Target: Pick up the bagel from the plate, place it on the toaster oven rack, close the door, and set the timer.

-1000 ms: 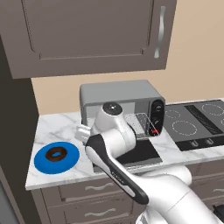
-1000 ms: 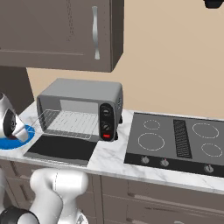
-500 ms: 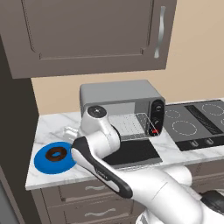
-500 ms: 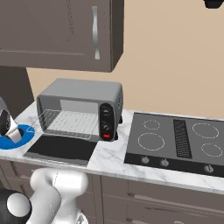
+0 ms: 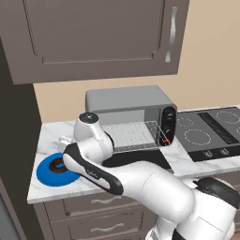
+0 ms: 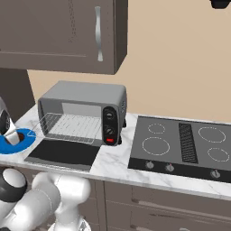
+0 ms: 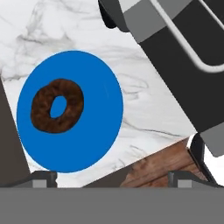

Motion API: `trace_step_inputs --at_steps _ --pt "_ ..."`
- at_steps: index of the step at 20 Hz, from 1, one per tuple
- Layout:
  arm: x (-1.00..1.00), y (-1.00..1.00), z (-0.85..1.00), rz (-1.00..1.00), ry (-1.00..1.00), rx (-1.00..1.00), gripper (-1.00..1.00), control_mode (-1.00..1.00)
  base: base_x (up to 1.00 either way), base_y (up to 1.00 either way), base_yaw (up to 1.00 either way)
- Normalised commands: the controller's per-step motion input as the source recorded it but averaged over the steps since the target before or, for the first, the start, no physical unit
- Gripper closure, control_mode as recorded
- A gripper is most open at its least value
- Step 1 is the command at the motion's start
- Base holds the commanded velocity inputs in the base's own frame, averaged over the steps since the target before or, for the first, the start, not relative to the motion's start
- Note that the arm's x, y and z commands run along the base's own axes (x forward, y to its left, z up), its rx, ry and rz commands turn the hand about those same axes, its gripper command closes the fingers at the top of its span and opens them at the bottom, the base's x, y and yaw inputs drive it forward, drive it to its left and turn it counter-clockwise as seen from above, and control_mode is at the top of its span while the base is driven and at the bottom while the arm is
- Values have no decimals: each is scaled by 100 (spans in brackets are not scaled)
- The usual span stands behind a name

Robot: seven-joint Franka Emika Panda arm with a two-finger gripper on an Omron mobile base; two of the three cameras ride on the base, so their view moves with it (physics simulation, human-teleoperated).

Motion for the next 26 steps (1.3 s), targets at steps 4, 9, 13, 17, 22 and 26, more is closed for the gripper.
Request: trace_step_inputs --at_steps 4,9,13,17,22,26 --pt "16 16 -28 -6 0 0 -100 -100 0 0 0" --pt "29 4 -29 -6 0 0 -100 -100 0 0 0" --pt "31 13 -27 -5 0 0 -100 -100 0 0 0" --pt "31 21 -22 -2 0 0 -100 -100 0 0 0" --pt "30 22 -21 0 1 0 -100 -100 0 0 0" --pt "35 26 -17 0 2 0 -100 -100 0 0 0"
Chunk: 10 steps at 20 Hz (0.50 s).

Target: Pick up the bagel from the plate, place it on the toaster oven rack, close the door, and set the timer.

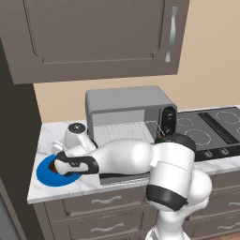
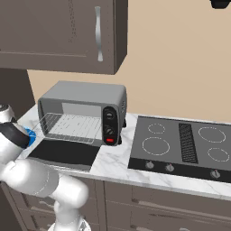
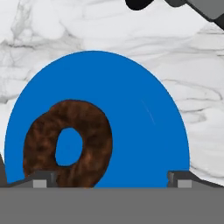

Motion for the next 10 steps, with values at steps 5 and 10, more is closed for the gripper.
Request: trace_step_inputs --at_steps 5,10 --pt "33 27 -19 0 3 0 -100 -100 0 0 0" --pt "31 28 -20 0 3 0 -100 -100 0 0 0"
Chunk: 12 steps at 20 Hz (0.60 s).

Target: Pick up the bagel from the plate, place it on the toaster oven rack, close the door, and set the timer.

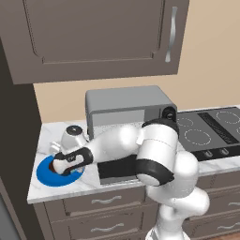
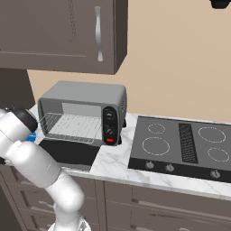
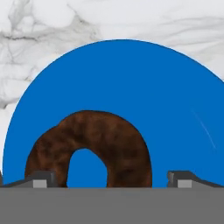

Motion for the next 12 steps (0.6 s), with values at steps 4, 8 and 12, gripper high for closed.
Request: trace_step_inputs --at_steps 4,8,12 --pt "21 29 -24 0 2 0 -100 -100 0 0 0" --pt "13 29 -27 0 3 0 -100 -100 0 0 0" --pt "9 23 -21 0 3 0 100 -100 0 0 0"
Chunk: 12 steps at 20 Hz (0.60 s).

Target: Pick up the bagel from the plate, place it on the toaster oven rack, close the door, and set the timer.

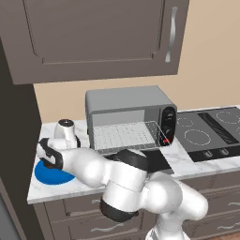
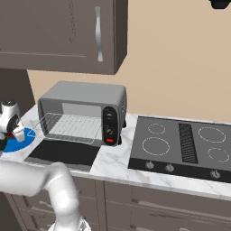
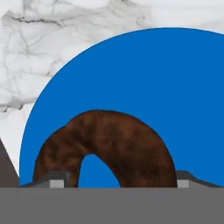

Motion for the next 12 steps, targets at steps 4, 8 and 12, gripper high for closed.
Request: trace_step_inputs --at_steps 4,8,12 --pt "-3 -1 -5 -3 1 0 100 -100 0 0 0" --pt "-25 -14 0 -9 -4 0 100 -100 0 0 0" --pt "-46 -18 11 -10 -18 0 100 -100 0 0 0"
